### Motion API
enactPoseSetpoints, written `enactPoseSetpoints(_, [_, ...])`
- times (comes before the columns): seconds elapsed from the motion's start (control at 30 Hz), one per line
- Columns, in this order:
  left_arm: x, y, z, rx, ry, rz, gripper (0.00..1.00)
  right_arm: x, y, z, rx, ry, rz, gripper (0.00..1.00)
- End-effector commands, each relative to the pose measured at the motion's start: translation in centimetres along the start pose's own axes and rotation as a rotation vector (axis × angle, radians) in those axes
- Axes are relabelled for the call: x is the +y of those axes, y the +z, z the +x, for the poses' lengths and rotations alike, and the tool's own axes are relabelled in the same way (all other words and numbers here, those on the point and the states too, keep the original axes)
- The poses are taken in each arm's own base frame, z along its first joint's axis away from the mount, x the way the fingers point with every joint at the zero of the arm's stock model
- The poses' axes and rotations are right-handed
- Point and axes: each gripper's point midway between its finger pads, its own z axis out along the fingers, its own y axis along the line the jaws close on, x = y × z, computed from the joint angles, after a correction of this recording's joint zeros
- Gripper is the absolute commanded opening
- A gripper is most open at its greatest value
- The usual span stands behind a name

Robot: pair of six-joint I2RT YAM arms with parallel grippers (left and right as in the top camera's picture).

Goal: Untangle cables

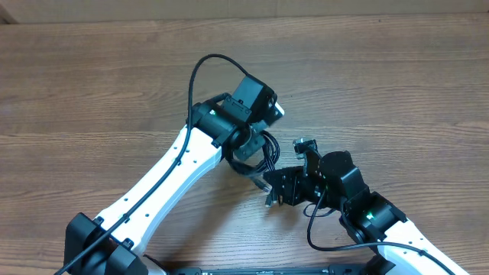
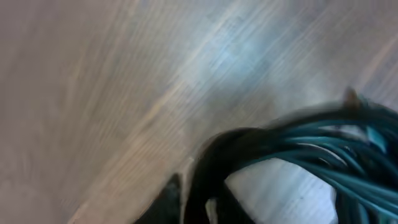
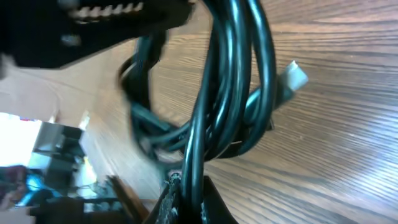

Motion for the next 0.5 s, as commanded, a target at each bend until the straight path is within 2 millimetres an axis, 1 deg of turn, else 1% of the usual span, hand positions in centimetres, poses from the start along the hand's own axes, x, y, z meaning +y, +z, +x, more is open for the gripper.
enactPoseSetpoints(0.0, [4.0,-1.3,0.2,-0.027,-0.200,-0.149,0.37,1.8,-0.2,-1.0,-0.018,0.077,-0.061,0.04])
enactPoseSetpoints(0.07, [4.6,-1.5,0.3,-0.031,-0.262,-0.167,0.53,2.1,-0.3,-1.5,-0.039,0.094,-0.073,0.04])
enactPoseSetpoints(0.17, [5.9,-2.3,-0.1,-0.055,-0.379,-0.208,0.72,1.8,-0.3,-2.3,-0.081,0.127,-0.052,0.04])
enactPoseSetpoints(0.23, [6.9,-3.5,-0.6,-0.083,-0.469,-0.222,1.00,1.6,-0.3,-2.5,-0.094,0.142,-0.040,0.04])
enactPoseSetpoints(0.37, [7.8,-6.1,-0.7,-0.104,-0.673,-0.201,0.99,1.6,-0.3,-2.6,-0.095,0.142,-0.040,0.04])
enactPoseSetpoints(0.4, [8.1,-6.7,-0.4,-0.097,-0.734,-0.201,1.00,1.5,-0.3,-2.6,-0.098,0.143,-0.037,0.04])
enactPoseSetpoints(0.47, [9.2,-8.1,1.1,-0.070,-0.879,-0.217,1.00,1.4,-0.3,-2.7,-0.104,0.146,-0.032,0.04])
